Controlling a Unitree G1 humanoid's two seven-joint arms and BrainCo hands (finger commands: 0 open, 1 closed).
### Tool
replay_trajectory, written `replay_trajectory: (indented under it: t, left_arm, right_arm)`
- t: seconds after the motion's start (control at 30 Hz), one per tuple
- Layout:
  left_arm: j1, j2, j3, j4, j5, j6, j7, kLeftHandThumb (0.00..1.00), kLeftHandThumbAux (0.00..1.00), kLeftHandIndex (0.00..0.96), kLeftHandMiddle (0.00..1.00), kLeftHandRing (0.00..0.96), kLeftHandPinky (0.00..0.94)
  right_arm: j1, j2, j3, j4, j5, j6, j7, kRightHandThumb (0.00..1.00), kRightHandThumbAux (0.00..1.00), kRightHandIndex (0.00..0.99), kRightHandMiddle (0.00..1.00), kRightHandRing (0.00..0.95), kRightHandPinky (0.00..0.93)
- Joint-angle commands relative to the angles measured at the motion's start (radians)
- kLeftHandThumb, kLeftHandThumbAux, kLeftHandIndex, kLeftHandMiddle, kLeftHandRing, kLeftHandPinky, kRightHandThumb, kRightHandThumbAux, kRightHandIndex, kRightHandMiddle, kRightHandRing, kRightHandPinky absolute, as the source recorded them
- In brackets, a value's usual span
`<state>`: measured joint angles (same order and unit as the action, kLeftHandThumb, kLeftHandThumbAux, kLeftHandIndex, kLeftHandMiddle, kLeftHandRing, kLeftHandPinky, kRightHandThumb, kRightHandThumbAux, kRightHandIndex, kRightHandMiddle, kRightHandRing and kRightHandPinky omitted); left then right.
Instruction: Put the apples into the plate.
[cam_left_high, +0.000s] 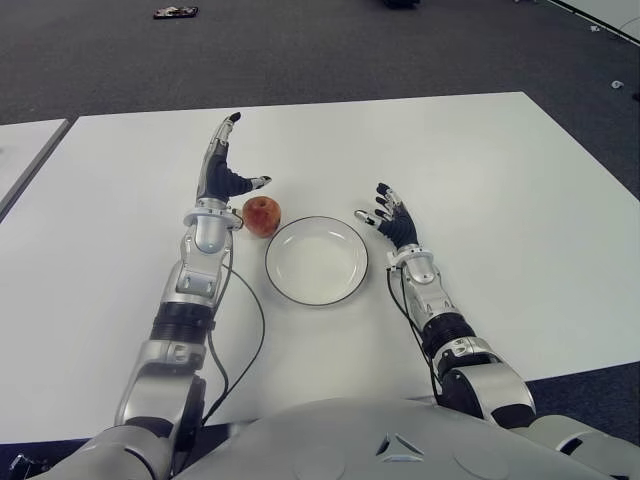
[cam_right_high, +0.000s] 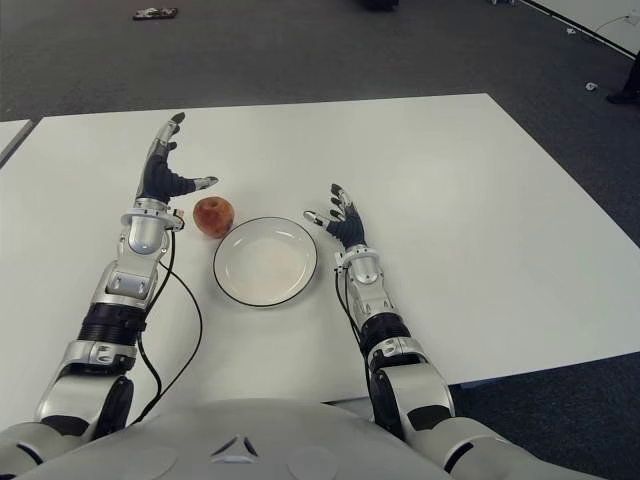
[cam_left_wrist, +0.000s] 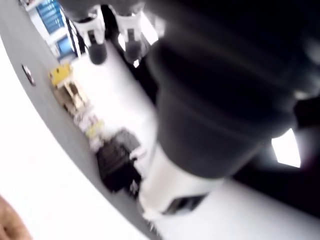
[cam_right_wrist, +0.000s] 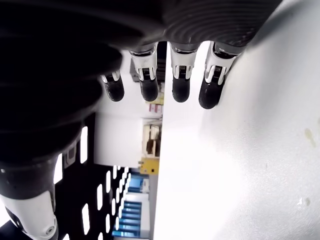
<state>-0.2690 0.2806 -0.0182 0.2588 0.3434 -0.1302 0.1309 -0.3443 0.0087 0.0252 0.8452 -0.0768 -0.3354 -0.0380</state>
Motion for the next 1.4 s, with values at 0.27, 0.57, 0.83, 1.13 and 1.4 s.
replay_trajectory:
  t: [0.27, 0.57, 0.83, 1.13, 1.4]
  left_arm:
    - [-0.091, 0.157, -0.15, 0.084, 0.187, 0.011, -0.112, 0.045, 0.375, 0.0, 0.0, 0.0, 0.025]
    - [-0.125, 0.21, -0.234, 0.082, 0.239, 0.046, -0.24, 0.055, 0.332, 0.0, 0.0, 0.0, 0.002]
    - [-0.105, 0.218, -0.263, 0.036, 0.242, 0.097, -0.332, 0.053, 0.33, 0.0, 0.0, 0.0, 0.001]
    - [-0.077, 0.249, -0.291, 0.007, 0.285, 0.142, -0.371, 0.043, 0.345, 0.0, 0.0, 0.0, 0.03]
    - [-0.073, 0.26, -0.321, 0.008, 0.334, 0.19, -0.391, 0.032, 0.351, 0.0, 0.0, 0.0, 0.035]
  right_arm:
    - [0.042, 0.01, 0.005, 0.049, 0.001, 0.052, 0.016, 0.048, 0.695, 0.0, 0.06, 0.082, 0.134]
    - [0.044, 0.007, 0.005, 0.047, 0.001, 0.05, 0.022, 0.043, 0.693, 0.0, 0.061, 0.083, 0.132]
    - [0.044, 0.005, 0.005, 0.048, 0.001, 0.049, 0.024, 0.044, 0.693, 0.0, 0.064, 0.084, 0.13]
    - [0.041, 0.001, 0.002, 0.056, 0.005, 0.045, 0.032, 0.048, 0.684, 0.0, 0.072, 0.1, 0.163]
    - [0.039, 0.003, -0.002, 0.06, 0.01, 0.042, 0.039, 0.054, 0.693, 0.0, 0.067, 0.097, 0.16]
